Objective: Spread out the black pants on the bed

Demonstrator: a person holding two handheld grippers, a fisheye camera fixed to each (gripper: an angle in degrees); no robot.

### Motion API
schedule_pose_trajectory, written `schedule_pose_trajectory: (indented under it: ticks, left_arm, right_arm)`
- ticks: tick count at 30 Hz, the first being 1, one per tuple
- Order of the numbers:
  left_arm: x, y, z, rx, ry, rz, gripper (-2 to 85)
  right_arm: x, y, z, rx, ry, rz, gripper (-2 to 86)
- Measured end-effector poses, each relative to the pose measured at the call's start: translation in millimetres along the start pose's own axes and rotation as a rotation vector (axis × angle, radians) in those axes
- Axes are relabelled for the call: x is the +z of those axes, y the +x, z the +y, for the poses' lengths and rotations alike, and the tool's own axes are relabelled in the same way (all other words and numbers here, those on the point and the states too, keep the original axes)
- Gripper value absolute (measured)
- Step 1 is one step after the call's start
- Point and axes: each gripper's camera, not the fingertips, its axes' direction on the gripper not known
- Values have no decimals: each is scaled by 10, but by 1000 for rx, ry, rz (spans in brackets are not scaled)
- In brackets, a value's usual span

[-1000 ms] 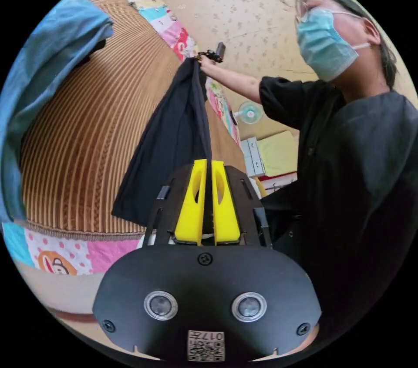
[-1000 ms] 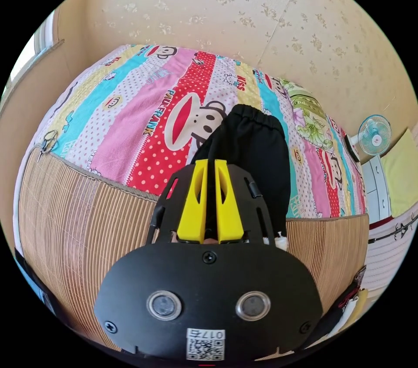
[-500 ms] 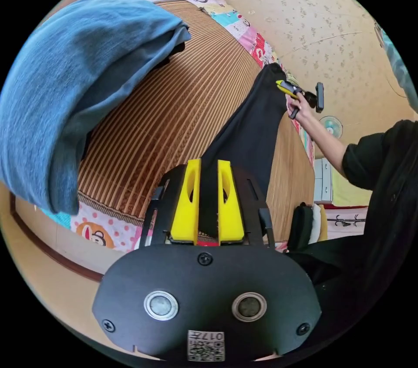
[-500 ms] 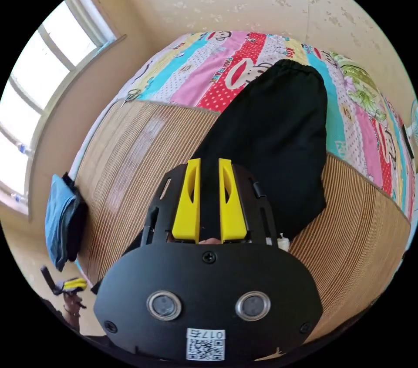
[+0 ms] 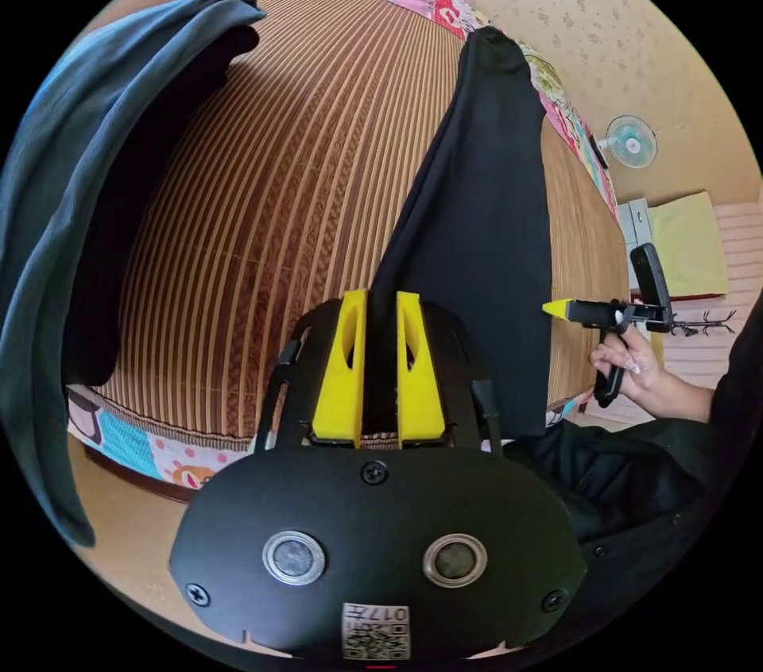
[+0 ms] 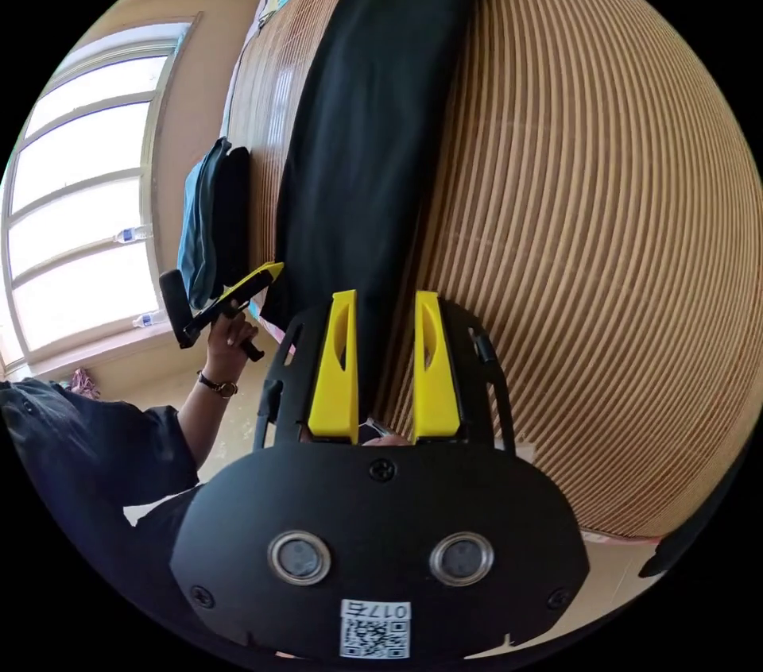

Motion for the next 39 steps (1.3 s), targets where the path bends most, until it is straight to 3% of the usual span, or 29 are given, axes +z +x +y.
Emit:
schedule_pose_trajectory:
  ticks: [6,17,21,24,29,34,39]
  left_arm:
    - [32,222,3,-61,-36,-34,49]
    - [741,1332,422,79,-468,324,40]
    - [952,1695,540,151,-571,376,45]
    - [877,1768,511,169,-525,391,55]
    - [510,1395,-66,41,-244,555,77]
    - [635,1140,-800,-74,-122,654,97]
    - [842,1378,-1395,-18,-139,605,123]
  right_arm:
    - [111,221,127,-51,-39,-93,50]
    - [-1222,1417,1160,-32,-90,6,34]
    - [-1570,1830,1580,-2,-127,101,40]
    - [-1749,2068,1708,40,-130,114,51]
    - [-2194,2393,1648,38,-10,16,81]
    - [-2594,3190,1021,104,160,-312,105]
    - [-2699,3537,310,87,165,-540,116]
